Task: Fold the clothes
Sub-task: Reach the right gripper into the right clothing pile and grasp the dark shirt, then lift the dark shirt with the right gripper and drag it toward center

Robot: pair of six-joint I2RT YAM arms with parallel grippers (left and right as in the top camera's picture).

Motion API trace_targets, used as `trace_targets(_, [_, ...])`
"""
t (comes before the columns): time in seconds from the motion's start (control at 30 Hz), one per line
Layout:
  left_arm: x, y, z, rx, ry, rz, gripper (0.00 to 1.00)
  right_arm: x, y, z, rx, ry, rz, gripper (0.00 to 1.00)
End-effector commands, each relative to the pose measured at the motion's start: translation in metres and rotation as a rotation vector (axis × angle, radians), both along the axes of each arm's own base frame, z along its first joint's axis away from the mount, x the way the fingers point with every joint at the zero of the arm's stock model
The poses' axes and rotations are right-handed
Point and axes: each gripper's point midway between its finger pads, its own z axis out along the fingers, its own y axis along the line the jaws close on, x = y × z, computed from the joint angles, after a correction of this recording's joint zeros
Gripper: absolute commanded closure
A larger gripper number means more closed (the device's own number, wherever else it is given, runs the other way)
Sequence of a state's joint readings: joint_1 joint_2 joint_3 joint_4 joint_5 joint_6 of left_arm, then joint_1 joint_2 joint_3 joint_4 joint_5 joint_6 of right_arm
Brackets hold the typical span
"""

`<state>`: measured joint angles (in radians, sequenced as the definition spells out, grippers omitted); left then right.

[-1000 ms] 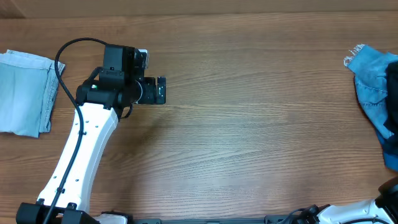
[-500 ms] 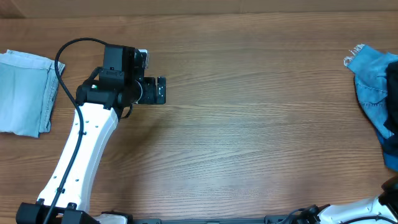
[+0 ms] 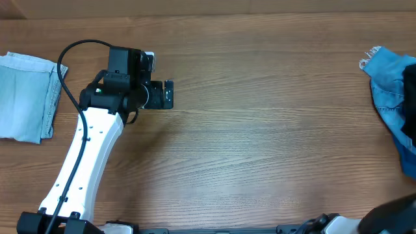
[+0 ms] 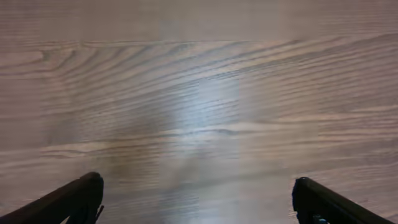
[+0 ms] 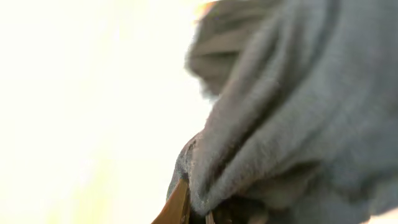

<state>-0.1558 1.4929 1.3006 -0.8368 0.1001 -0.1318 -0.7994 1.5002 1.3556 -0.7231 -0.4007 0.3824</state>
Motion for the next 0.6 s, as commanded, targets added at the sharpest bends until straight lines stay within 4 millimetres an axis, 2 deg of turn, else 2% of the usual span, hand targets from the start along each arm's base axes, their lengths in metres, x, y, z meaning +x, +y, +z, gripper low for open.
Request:
trace_targets(0.0, [0.001,-0.002,0.004,-0.007,0.004,-0.002,0.00,0.027,0.096,0.111,-0.061,-0.285,0.312,0.96])
trace_targets(0.07, [-0.001,-0.004,0.004,-0.018,0.014,-0.009,0.00,0.029,0.161,0.154,-0.126,-0.407,0.548,0.96])
trace_targets(0.13, [-0.002,-0.004,0.003,-0.020,0.017,-0.011,0.00,0.026,0.218,0.180,-0.190,-0.511,0.770,0.96])
trace_targets(0.2, [-0.003,-0.004,0.003,-0.020,0.019,-0.010,0.00,0.018,0.274,0.193,-0.270,-0.608,1.004,0.96])
trace_targets(0.27, [-0.005,-0.004,0.002,-0.018,0.030,-0.010,0.00,0.015,0.309,0.198,-0.287,-0.665,1.127,0.96])
trace_targets(0.3, [-0.006,-0.004,0.001,-0.017,0.036,-0.010,0.00,0.013,0.320,0.201,-0.289,-0.688,1.159,0.96])
trace_targets(0.37, [-0.010,-0.003,-0.001,-0.014,0.053,-0.010,0.00,0.003,0.347,0.221,-0.308,-0.808,1.273,0.96])
trace_targets(0.4, [-0.011,-0.003,-0.002,-0.013,0.058,-0.010,0.00,0.005,0.348,0.228,-0.311,-0.829,1.255,0.96])
trace_targets(0.47, [-0.012,-0.003,-0.003,-0.012,0.064,-0.010,0.00,0.028,0.325,0.236,-0.292,-0.787,1.053,0.96])
trace_targets(0.57, [-0.012,-0.003,-0.003,-0.012,0.065,-0.010,0.00,0.034,0.317,0.235,-0.318,-0.775,1.010,0.96])
